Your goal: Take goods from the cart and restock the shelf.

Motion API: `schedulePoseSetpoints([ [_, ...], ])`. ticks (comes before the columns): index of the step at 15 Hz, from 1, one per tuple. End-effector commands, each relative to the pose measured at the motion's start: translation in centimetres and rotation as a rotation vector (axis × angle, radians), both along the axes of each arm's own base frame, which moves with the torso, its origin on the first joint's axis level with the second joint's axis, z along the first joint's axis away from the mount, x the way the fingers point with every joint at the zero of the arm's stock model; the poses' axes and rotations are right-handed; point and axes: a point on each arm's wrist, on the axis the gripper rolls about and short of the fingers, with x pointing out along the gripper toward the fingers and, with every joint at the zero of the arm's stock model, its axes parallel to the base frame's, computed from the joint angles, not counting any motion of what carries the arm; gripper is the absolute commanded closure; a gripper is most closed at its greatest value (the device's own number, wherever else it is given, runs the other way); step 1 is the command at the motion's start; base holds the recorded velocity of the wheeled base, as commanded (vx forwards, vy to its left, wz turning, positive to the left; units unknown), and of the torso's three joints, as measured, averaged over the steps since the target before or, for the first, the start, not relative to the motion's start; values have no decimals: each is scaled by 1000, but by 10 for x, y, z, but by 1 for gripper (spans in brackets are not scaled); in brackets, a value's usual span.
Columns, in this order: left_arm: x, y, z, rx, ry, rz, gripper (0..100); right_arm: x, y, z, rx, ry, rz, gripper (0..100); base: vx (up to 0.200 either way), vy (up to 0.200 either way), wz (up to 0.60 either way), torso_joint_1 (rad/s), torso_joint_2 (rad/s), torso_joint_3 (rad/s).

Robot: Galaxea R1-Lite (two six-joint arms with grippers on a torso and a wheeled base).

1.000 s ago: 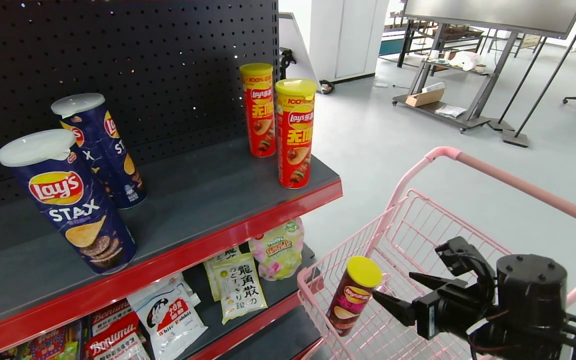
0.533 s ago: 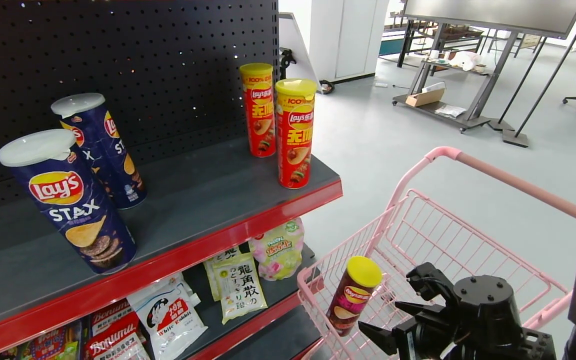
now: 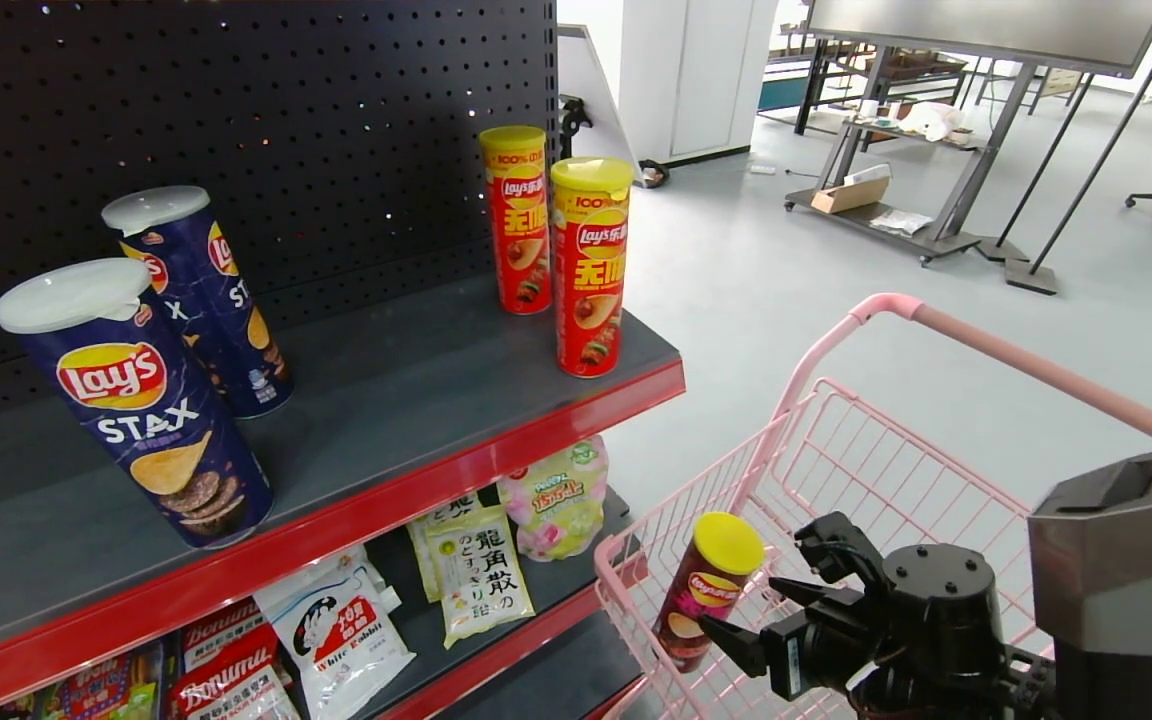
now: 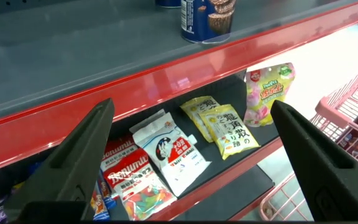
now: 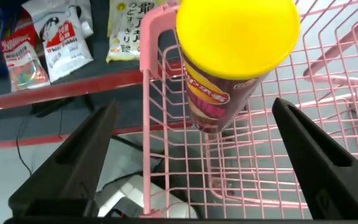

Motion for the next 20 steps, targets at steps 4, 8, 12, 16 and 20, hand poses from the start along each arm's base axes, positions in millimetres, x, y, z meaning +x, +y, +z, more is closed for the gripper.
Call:
schedulePoseSetpoints([
  [4, 0, 0, 0, 0, 1, 1, 0, 7, 0, -16, -36, 32, -8, 0, 0, 0, 0, 0, 0, 0],
  [8, 0, 0, 0, 0, 1, 1, 0, 19, -1, -18, -32, 6, -28, 0, 0, 0, 0, 0, 0, 0],
  [12, 0, 0, 0, 0, -1, 1, 0, 29, 5, -16, -10, -30, -25, 0, 0, 0, 0, 0, 0, 0],
  [16, 0, 0, 0, 0, -1, 1, 0, 32, 7, -19, -12, -34, -23, 0, 0, 0, 0, 0, 0, 0],
  [20, 0, 0, 0, 2, -1, 2, 0, 43, 5, -25, -21, -46, -40, 0, 0, 0, 0, 0, 0, 0],
])
